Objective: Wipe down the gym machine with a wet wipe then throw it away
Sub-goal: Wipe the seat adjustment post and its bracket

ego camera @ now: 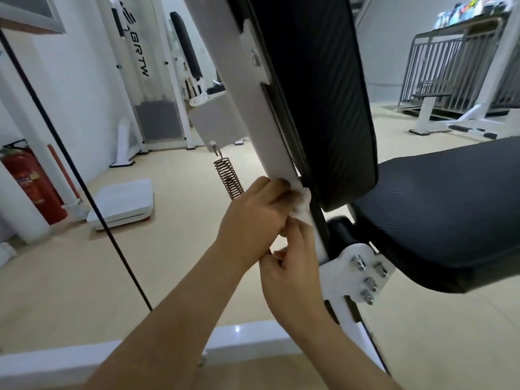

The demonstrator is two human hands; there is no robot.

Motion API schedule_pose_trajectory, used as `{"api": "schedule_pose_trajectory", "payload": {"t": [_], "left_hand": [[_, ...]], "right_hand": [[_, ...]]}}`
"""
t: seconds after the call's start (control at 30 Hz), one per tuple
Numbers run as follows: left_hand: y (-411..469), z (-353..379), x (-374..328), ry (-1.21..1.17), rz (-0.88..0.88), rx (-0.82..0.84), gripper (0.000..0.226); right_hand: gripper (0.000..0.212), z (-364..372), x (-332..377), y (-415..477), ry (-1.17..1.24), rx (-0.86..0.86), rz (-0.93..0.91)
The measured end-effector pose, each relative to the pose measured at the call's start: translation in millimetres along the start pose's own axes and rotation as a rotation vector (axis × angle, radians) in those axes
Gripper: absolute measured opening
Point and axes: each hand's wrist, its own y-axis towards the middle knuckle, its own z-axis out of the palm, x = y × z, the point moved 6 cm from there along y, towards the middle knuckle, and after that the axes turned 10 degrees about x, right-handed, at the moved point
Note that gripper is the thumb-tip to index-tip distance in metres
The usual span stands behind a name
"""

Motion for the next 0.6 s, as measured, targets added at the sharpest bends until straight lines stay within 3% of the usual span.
{"api": "schedule_pose_trajectory", "payload": {"t": [0.1, 0.27, 0.4, 0.6], "left_hand": [[-12.5, 18.6, -12.1, 0.198, 0.083, 0.108, 0.028], [-29.2, 45.0, -32.7, 0.303, 0.25, 0.223, 0.031], [-47.7, 84.1, -54.4, 0.266, 0.238, 0.337, 0.026], [-53.5, 89.3, -60.3, 0.175, 0.111, 0.44, 0.024]], "right_hand": [[0.063, -9.8, -17.7, -15.8, 0.093, -0.011, 0.053], [0.056, -36.0, -51.5, -14.9, 0.227, -0.128, 0.178], [0.069, -40.1, -77.9, -26.2, 0.247, -0.122, 0.3], [0.058, -43.6, -84.5, -37.1, 0.209, -0.131, 0.303]]}}
